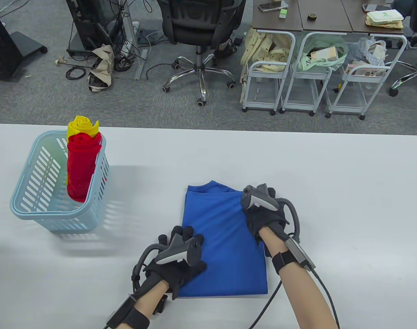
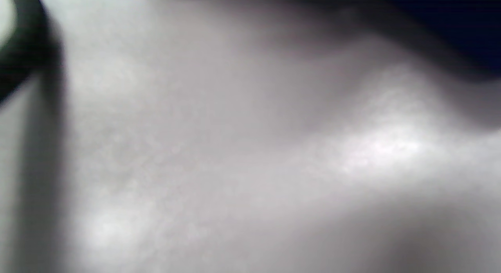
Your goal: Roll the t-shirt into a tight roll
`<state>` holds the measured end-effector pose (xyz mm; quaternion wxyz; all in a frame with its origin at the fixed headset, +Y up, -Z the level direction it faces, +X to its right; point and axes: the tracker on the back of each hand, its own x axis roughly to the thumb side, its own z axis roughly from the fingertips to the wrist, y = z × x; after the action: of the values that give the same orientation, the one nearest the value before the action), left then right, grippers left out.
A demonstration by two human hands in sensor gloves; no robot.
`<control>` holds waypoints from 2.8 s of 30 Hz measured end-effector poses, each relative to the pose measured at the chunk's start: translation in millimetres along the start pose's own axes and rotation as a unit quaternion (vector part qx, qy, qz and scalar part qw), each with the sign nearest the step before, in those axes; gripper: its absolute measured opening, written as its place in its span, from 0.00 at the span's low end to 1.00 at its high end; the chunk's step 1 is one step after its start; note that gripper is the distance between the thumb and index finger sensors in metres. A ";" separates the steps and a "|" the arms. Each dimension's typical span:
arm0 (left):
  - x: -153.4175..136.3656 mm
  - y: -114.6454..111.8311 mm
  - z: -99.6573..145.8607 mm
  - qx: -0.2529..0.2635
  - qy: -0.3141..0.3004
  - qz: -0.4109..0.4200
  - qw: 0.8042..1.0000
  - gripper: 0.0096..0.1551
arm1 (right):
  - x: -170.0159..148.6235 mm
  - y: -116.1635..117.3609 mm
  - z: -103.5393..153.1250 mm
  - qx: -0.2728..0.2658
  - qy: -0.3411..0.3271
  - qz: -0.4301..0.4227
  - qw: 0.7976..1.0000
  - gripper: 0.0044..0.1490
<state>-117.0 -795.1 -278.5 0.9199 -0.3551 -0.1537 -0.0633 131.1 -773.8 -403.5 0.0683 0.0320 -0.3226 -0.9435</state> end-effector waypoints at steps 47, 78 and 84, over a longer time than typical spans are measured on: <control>30.6 15.5 55.1 0.131 -0.101 -0.126 0.978 0.50 | 8.7 79.5 138.7 -0.123 -0.245 0.057 0.960 0.49; 31.9 15.4 46.6 0.176 -0.092 -0.144 0.969 0.34 | 6.2 83.4 129.0 -0.120 -0.246 0.023 0.961 0.57; 19.0 22.8 47.0 0.184 -0.119 -0.081 0.972 0.30 | 2.0 82.5 126.7 -0.100 -0.253 0.013 0.962 0.59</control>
<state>-105.1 -746.8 -253.8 0.9363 -0.1714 -0.2993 -0.0659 124.8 -762.0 -252.9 -0.0006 -0.2194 -0.2339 -0.9472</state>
